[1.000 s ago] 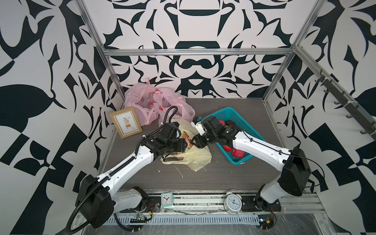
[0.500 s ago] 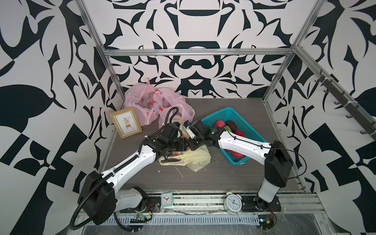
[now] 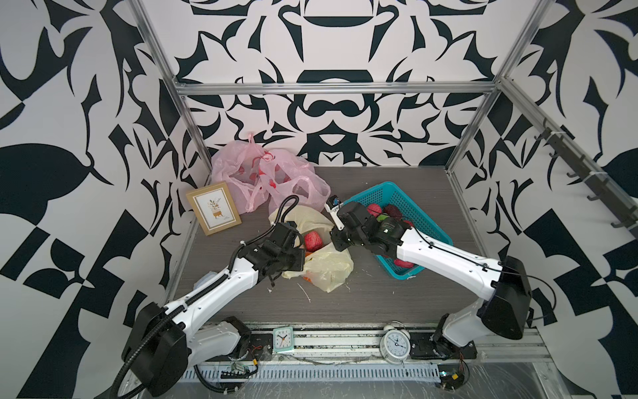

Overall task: Untie the knot of a plastic bag & take out the apple
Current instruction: Untie the plastic bag at the center of the board.

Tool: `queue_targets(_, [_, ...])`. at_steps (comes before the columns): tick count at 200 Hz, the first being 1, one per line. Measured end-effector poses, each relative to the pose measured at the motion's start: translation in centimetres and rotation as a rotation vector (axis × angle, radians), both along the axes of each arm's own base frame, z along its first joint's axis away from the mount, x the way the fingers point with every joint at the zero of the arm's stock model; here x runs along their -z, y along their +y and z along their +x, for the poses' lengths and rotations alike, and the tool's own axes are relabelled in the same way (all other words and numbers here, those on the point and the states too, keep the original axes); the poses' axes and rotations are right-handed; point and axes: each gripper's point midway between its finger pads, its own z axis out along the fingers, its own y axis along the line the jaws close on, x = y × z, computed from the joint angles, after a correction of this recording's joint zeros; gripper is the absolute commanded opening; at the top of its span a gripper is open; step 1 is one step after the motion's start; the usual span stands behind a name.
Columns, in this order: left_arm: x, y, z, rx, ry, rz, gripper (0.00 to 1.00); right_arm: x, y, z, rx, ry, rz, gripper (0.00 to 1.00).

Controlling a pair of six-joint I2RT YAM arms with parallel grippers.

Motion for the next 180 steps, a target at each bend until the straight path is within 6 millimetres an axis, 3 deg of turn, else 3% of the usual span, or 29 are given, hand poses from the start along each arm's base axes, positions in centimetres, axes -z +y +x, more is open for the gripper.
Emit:
queue_targets(44, [-3.5,5.1,0.8,-0.136,-0.126,-0.004,0.0,2.2,-6.2,1.6,0.153,0.002,-0.085,0.0])
queue_targets(77, [-3.0,8.0,0.2,-0.225,-0.15,-0.031,0.0,3.5,-10.2,2.2,0.248,0.021,-0.079,0.0])
queue_targets(115, [-1.6,7.4,-0.4,-0.207,-0.106,-0.082,0.0,4.4,-11.4,3.2,0.248,0.102,0.076,0.0])
queue_targets(180, [-2.7,6.8,-0.5,-0.197,-0.123,-0.145,0.0,4.6,-12.4,4.6,0.225,0.185,0.208,0.0])
